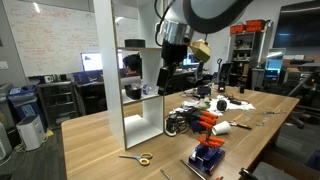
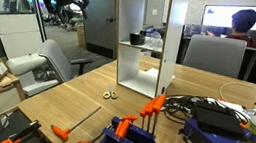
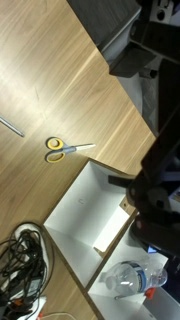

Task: Pick the scissors and put it in the bottom compartment of the cabinet

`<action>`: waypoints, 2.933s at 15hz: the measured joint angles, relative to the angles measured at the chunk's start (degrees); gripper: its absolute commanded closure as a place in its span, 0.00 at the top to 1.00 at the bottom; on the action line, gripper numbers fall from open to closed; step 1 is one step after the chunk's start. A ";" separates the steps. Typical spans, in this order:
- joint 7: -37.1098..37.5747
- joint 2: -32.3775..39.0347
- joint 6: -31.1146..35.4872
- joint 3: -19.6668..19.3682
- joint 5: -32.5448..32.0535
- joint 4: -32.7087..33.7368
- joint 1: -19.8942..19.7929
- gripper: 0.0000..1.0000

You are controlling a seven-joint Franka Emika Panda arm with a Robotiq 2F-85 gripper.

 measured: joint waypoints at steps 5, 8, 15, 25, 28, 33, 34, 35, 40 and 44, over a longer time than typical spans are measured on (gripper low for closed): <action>-8.14 12.73 11.83 -2.22 -4.06 2.97 0.27 1.00; -8.66 22.94 16.66 -2.30 -7.22 8.11 -0.11 1.00; -8.71 47.30 18.87 -2.62 -10.11 25.49 -1.78 1.00; -10.16 65.53 23.39 -1.69 -7.95 36.41 -7.36 1.00; -10.61 69.76 24.10 -0.19 -7.40 38.28 -8.38 1.00; -11.42 75.51 24.14 2.48 -6.02 41.51 -8.82 1.00; -11.61 76.53 24.14 2.80 -5.84 42.08 -8.84 1.00; -11.77 77.46 24.14 3.07 -5.73 42.55 -8.90 1.00; -12.80 82.48 24.14 4.22 -5.47 45.02 -10.10 1.00; -13.18 86.32 24.13 4.29 -5.46 47.80 -10.47 1.00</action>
